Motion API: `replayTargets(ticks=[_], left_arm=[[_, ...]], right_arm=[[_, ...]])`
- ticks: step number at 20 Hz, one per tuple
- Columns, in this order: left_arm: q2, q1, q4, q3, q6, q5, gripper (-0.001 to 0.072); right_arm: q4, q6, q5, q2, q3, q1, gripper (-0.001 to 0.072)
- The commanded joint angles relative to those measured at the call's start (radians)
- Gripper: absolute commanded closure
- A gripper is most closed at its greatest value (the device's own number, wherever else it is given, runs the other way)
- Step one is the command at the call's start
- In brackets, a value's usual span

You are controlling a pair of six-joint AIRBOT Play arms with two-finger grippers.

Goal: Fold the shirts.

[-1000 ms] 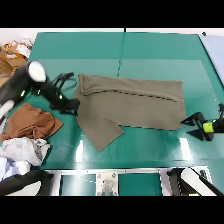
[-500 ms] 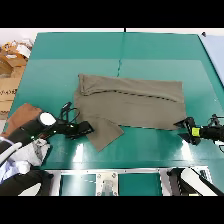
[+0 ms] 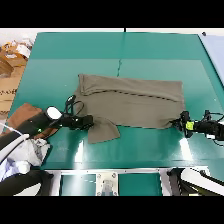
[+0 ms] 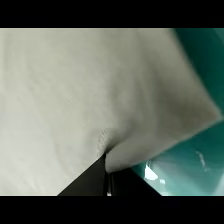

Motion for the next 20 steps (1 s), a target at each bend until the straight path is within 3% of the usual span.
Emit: replayTargets(ticks=[1, 5, 9, 11, 15, 20], left_arm=[[0.043, 0.017, 0.144, 0.064, -0.058, -0.253, 0.0683], [0.258, 0.017, 0.270, 0.061, -0.161, -0.405, 0.0683], [0.401, 0.017, 0.254, 0.063, -0.202, -0.435, 0.0683], [0.403, 0.017, 0.224, 0.064, -0.174, -0.414, 0.0683], [0.388, 0.017, 0.266, 0.148, -0.134, -0.220, 0.0683], [0.158, 0.019, 0.391, 0.386, -0.119, -0.187, 0.0682]], right_arm=[[-0.095, 0.018, 0.160, 0.003, 0.072, -0.011, 0.0697], [-0.266, 0.129, 0.253, 0.126, 0.115, -0.042, 0.0697], [-0.294, 0.164, 0.325, 0.249, 0.147, -0.047, 0.0697], [-0.278, 0.167, 0.349, 0.261, 0.159, -0.044, 0.0697], [-0.229, 0.168, 0.328, 0.255, 0.239, -0.044, 0.0697], [-0.140, 0.166, 0.239, 0.137, 0.371, 0.008, 0.0697]])
